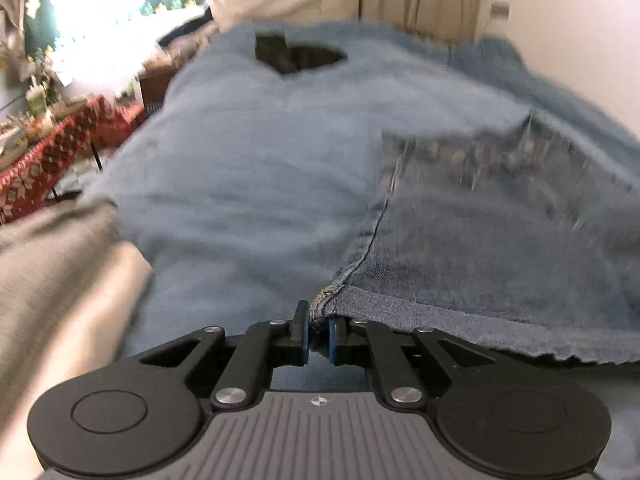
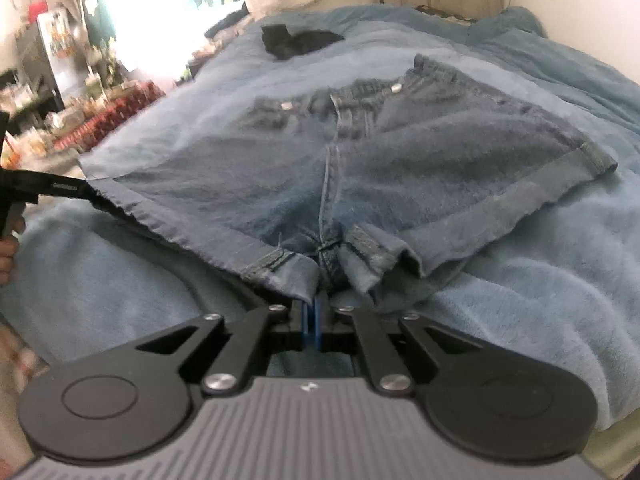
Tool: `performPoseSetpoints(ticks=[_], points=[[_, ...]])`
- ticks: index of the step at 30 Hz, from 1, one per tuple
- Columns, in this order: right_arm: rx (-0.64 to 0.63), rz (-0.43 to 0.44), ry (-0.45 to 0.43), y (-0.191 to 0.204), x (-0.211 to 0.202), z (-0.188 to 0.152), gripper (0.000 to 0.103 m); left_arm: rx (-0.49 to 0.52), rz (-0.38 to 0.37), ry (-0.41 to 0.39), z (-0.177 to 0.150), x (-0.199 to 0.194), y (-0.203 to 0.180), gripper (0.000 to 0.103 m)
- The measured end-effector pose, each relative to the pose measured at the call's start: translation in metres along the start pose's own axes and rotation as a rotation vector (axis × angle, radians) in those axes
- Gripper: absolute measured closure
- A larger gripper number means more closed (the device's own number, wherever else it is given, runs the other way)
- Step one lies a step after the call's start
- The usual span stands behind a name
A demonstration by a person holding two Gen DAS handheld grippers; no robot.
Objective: Fold clothes
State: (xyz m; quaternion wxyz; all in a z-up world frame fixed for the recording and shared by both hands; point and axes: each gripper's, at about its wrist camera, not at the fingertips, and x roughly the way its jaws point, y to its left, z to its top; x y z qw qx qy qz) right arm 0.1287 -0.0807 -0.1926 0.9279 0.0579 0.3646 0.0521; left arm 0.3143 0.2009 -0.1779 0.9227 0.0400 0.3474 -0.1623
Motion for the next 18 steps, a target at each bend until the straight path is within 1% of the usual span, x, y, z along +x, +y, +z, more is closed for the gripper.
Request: performPoseSetpoints(ticks=[1,3,4,8,9,10,12,14,18], points=[[-0.008,0.008,-0.016,0.001,-0.007,0.003,0.101,0.002,0.000,-0.012,0.002,-0.005,0.000,0.094],[-0.022,0.018,-0.020,0.002,-0.010,0.003,0.101,0.014,0.005,-0.017,0.004,-0.009,0.000,0.094],[-0.022,0.024,-0.007,0.002,-0.005,0.001,0.101,0.018,0.011,-0.002,0.002,-0.005,-0.001,0.094],[-0.050,0.022,0.069,-0.001,0.024,-0.016,0.099,0.024,0.036,0.117,-0.020,0.030,-0.005,0.093],[-0.048,0.028,0.068,-0.002,0.024,-0.017,0.097,0.030,0.045,0.123,-0.024,0.032,-0.008,0.091],[-0.050,0.042,0.068,-0.004,0.022,-0.015,0.094,0.036,0.053,0.116,-0.025,0.029,-0.011,0.089],[-0.071,0.065,0.073,-0.006,0.013,-0.012,0.091,0.036,0.055,0.112,-0.025,0.021,-0.012,0.089],[-0.090,0.085,0.084,-0.009,0.003,-0.010,0.091,0.035,0.057,0.113,-0.027,0.011,-0.009,0.085],[-0.088,0.110,0.115,-0.021,-0.015,-0.008,0.091,0.024,0.074,0.114,-0.035,-0.011,-0.003,0.086]])
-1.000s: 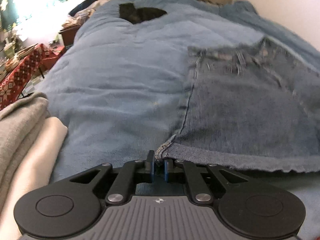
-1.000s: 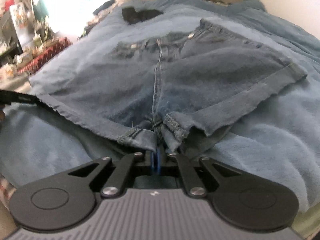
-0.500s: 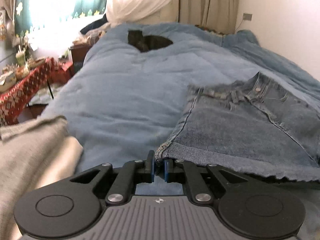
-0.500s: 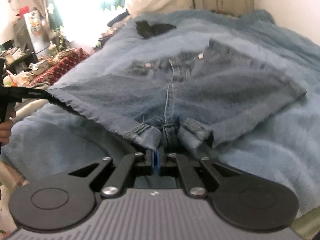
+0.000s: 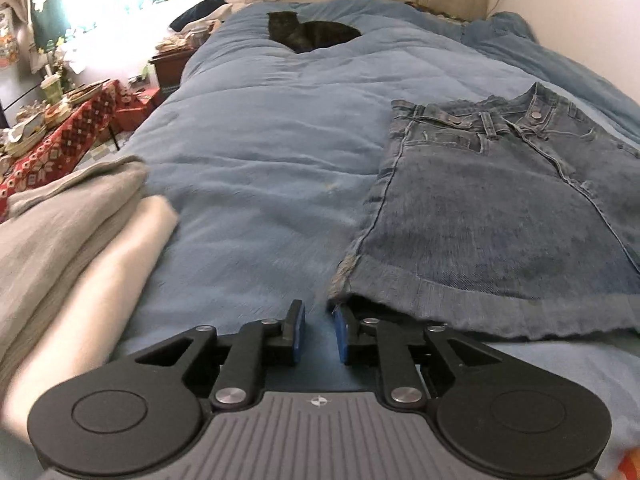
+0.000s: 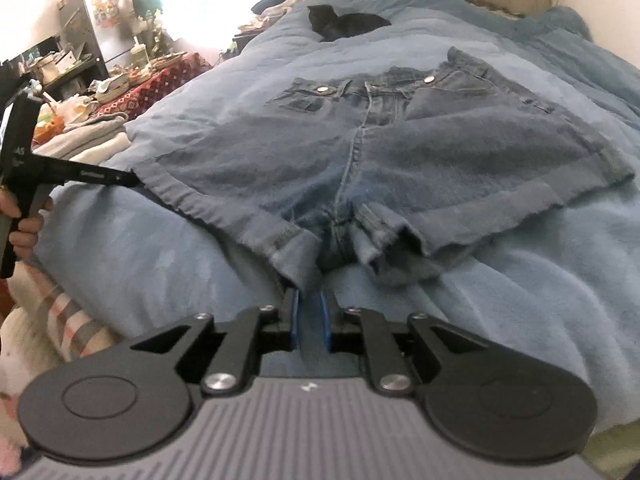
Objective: Fold clothes
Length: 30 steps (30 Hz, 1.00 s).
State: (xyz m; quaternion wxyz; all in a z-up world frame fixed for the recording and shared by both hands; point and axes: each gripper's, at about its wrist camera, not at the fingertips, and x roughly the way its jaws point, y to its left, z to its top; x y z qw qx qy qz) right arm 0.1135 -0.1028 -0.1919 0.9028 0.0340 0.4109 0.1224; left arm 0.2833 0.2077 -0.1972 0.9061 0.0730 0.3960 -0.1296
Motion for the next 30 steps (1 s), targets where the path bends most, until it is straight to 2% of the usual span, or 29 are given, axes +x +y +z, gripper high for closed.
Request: performPoseSetpoints(ticks=[3,7,9,11,17,19,25,27,30], points=[[0.001,0.006,-0.002,-0.006,-0.021,-0.001,0.091,-0.008,0.001,-0.012,-0.002,-0.016,-0.001,0.086],[-0.018,-0.014,-0.050,-0.023,-0.044,0.007,0.090,-0.014,-0.003,-0.054,0.003,-0.038,-0.009,0.086],[-0.034,-0.034,-0.072,-0.035,-0.052,0.013,0.083,-0.016,-0.012,-0.075,0.011,-0.042,-0.015,0.086],[-0.037,-0.049,-0.094,-0.049,-0.056,0.021,0.082,-0.017,-0.022,-0.095,0.020,-0.045,-0.022,0.086],[-0.127,-0.074,-0.144,-0.090,-0.048,0.069,0.077,0.001,-0.070,-0.106,0.060,-0.017,-0.049,0.084],[-0.162,-0.077,-0.147,-0.105,-0.032,0.094,0.075,0.005,-0.084,-0.090,0.078,0.006,-0.056,0.080],[-0.241,-0.086,-0.153,-0.154,0.039,0.189,0.075,0.028,-0.103,-0.047,0.141,0.088,-0.075,0.078],[-0.232,-0.086,-0.140,-0.167,0.068,0.221,0.075,0.023,-0.104,-0.034,0.159,0.111,-0.080,0.078],[-0.214,-0.101,-0.108,-0.182,0.108,0.263,0.074,0.004,-0.083,-0.015,0.179,0.138,-0.084,0.071]])
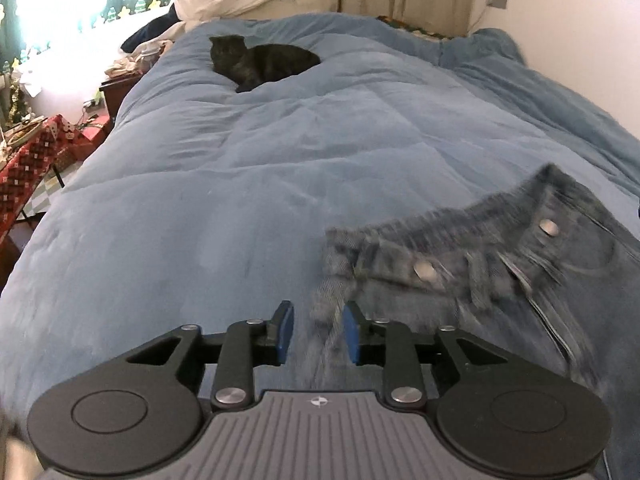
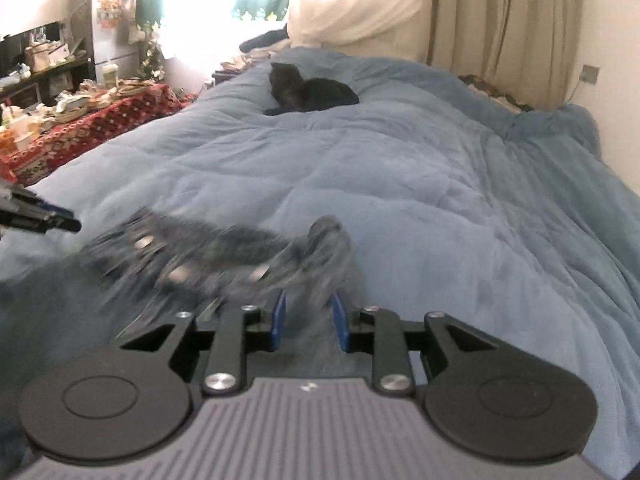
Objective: Fold clothes
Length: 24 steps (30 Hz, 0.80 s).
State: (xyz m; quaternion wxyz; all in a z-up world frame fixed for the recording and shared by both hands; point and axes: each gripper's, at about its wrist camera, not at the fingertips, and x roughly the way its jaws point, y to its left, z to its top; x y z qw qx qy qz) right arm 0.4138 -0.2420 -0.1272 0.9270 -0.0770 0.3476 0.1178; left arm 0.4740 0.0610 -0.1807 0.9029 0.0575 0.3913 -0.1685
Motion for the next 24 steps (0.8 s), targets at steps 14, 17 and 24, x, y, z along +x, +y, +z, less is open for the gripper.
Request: performPoseSetpoints(ticks=[14,17,24], points=[[0.072,-0.024,0.268,-0.032,0.124,0.043,0.078,-0.085,0.018,0.157,0.046,0.060,-0.001,0.071],[0.096,-0.023,0.299,-0.043,0.135,0.026,0.078,-0.085,0.002,0.172,0.050,0.068,-0.002,0.071],[0.118,0.005,0.248,-0.043,0.121,0.036,0.077,-0.092,-0.043,0.205,0.047,0.086,0.003,0.069]])
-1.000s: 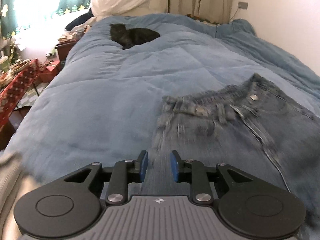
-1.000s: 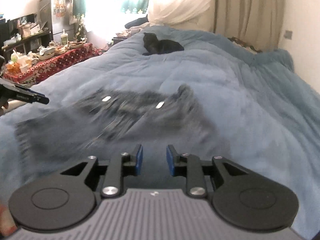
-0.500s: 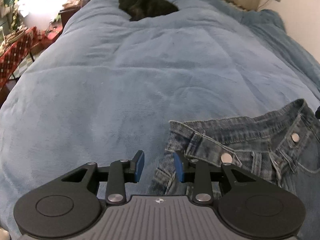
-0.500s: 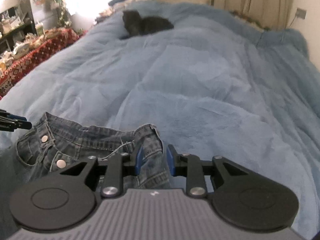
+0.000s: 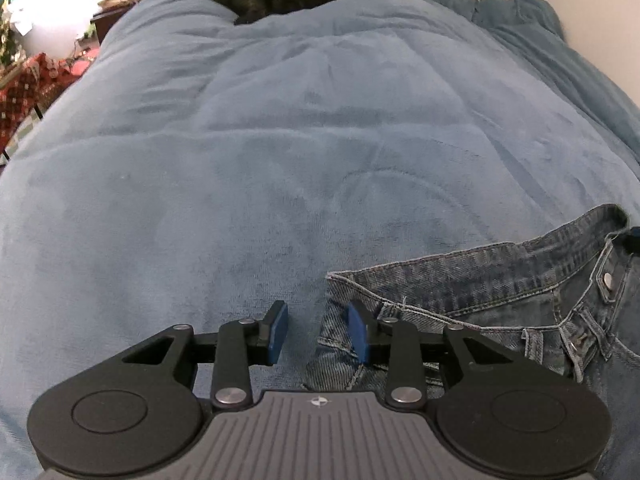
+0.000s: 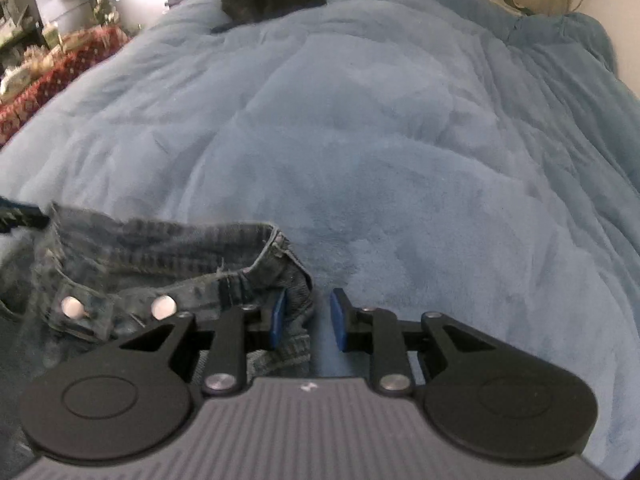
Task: Fold clothes
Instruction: 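Close both grippers on the waistband beside the button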
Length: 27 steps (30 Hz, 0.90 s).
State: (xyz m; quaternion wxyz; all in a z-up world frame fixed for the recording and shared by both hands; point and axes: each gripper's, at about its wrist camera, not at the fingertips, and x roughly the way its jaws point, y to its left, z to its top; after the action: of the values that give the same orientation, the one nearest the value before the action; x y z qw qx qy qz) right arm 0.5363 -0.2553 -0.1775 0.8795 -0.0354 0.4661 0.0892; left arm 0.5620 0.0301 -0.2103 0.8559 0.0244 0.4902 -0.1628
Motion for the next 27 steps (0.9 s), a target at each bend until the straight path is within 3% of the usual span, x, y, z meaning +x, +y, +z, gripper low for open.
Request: performPoseSetpoints(ticks=[4,7,9,12,20,27], points=[[-0.033,0.011,-0.043,0.009,-0.011,0.014,0.075,-0.026,-0.040,0.001,0.001,0.003,0.004,0.069],[-0.009,-0.036,-0.008,0.008,0.006,0.021,0.078,-0.009,-0.033,-0.003,0.000,0.007,0.002,0.069],[-0.007,-0.071,0.021,0.005,0.024,0.019,0.087,0.021,-0.010,-0.013,-0.003,0.008,-0.003,0.069],[-0.001,-0.076,0.037,0.001,0.037,0.013,0.087,0.032,0.011,-0.017,-0.003,0.009,-0.008,0.069],[0.032,0.016,-0.008,0.006,0.002,0.019,0.085,-0.057,-0.040,0.020,0.003,0.002,0.006,0.069],[0.042,0.034,0.025,0.001,0.022,0.018,0.076,-0.056,-0.089,0.036,0.005,0.011,0.014,0.069]])
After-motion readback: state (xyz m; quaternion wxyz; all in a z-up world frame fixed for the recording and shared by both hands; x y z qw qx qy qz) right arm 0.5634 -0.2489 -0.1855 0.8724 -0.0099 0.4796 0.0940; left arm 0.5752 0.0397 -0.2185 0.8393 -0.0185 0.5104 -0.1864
